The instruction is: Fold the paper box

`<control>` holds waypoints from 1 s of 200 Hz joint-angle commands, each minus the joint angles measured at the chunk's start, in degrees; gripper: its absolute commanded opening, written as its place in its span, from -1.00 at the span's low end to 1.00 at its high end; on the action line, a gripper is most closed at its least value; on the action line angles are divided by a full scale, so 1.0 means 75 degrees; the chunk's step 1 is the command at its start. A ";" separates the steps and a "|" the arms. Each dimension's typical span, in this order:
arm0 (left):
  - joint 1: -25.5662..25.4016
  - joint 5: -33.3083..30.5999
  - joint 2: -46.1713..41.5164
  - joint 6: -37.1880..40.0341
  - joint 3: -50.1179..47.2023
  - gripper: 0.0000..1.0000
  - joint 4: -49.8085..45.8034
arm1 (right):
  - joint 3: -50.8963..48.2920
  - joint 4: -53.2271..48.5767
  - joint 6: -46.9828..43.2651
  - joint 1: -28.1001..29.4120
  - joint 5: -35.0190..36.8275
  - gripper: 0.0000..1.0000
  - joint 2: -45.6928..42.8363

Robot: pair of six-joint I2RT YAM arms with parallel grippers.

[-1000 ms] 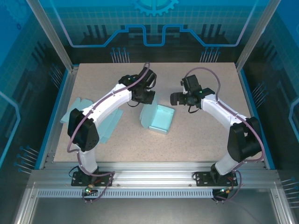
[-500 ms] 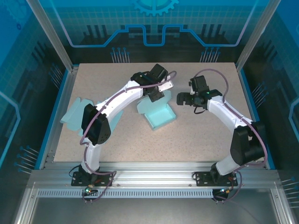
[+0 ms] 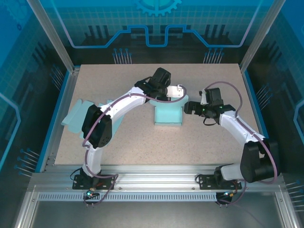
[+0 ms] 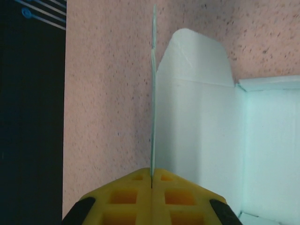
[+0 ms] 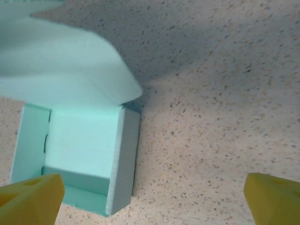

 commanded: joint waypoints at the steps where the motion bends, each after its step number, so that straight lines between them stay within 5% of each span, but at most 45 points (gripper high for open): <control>1: 0.0008 0.0701 -0.0256 0.0342 -0.0225 -0.92 0.0272 | -0.0548 0.1106 -0.0142 -0.0074 -0.0593 0.95 -0.0301; 47: -0.0059 0.0832 -0.0645 0.0338 -0.0415 -0.81 0.0245 | -0.0952 0.1735 -0.0256 -0.0088 -0.0494 0.84 -0.0556; 77: -0.0136 0.0750 -0.0699 0.0273 -0.0250 -0.45 -0.0001 | -0.1064 0.2082 -0.0266 -0.0094 -0.0554 0.82 -0.0481; 106: -0.0133 0.0786 -0.0707 0.0168 -0.0226 -0.37 -0.0135 | -0.0987 0.2088 -0.0325 -0.0089 -0.0514 0.74 -0.0297; 119: -0.0148 0.0754 -0.0738 0.0098 -0.0216 -0.03 -0.0152 | -0.0923 0.1997 -0.0371 -0.0099 -0.0394 0.68 -0.0276; 127: -0.0149 0.0733 -0.0787 -0.0034 -0.0175 0.01 -0.0159 | -0.0866 0.1934 -0.0401 -0.0102 -0.0335 0.65 -0.0283; 172: -0.0031 0.0460 -0.1891 -0.1615 -0.0722 0.07 0.0763 | -0.0418 0.1595 -0.0727 -0.0135 -0.0092 0.62 -0.0218; 200: 0.0501 -0.0105 -0.3122 -0.4263 -0.1938 0.32 0.2170 | -0.0238 0.1471 -0.0927 -0.0229 0.0016 0.62 -0.0242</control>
